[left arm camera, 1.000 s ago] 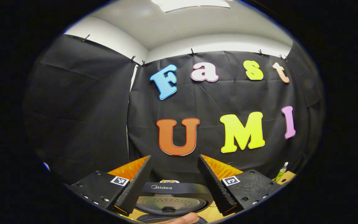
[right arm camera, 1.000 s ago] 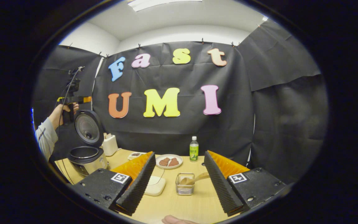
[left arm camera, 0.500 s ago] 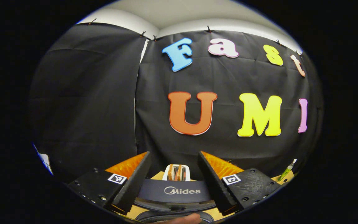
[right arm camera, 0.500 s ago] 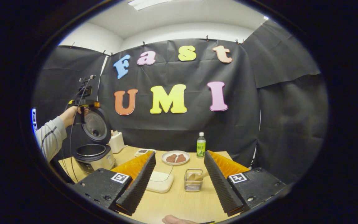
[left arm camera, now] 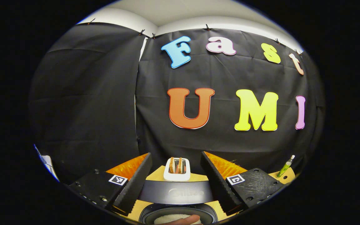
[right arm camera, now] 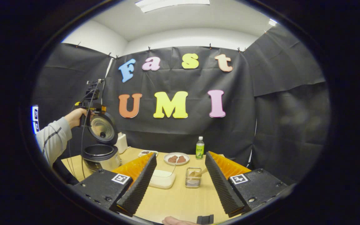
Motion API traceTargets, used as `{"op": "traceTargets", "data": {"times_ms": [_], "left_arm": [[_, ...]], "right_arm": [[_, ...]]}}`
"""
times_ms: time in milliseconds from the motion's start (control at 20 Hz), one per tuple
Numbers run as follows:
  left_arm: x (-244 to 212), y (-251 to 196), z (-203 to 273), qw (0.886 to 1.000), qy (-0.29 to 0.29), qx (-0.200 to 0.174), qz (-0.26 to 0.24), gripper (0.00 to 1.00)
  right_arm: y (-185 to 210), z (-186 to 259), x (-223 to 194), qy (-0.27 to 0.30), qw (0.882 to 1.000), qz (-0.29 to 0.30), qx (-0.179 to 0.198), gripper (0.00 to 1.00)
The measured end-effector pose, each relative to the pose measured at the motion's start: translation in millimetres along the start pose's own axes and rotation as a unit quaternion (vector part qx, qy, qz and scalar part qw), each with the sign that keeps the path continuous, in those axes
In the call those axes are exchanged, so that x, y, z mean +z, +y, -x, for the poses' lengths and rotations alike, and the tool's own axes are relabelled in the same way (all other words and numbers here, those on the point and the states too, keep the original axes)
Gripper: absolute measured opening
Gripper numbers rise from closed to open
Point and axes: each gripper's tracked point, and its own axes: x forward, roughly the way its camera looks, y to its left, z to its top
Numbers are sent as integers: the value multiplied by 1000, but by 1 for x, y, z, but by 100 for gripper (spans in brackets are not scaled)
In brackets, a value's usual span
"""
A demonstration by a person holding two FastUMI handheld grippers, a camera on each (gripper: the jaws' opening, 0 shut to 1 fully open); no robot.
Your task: Close the left gripper, press the button to open the rice cooker; take a wooden spoon from the chopstick holder with the right hand, scoop a spoonful of rice and pour it into the rice cooker, then put the wooden spoon back into the chopstick holder.
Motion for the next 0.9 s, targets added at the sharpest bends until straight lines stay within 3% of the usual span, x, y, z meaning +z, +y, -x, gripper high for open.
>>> {"op": "traceTargets", "data": {"times_ms": [200,450,500,550,900], "left_arm": [[-15,-1,32,1000,15,-8,-6,100],[-43,-3,66,999,30,-20,-11,100],[-50,-5,73,999,36,-23,-13,92],[-56,-8,80,999,39,-29,-17,98],[-104,-14,113,998,48,-38,-24,96]], "right_arm": [[-13,24,10,-17,1000,3,-10,100],[-11,48,13,-24,1000,-5,5,100],[-9,52,16,-29,1000,-8,9,100],[-8,55,17,-32,999,-9,10,100],[0,70,23,-42,999,-9,23,100]]}}
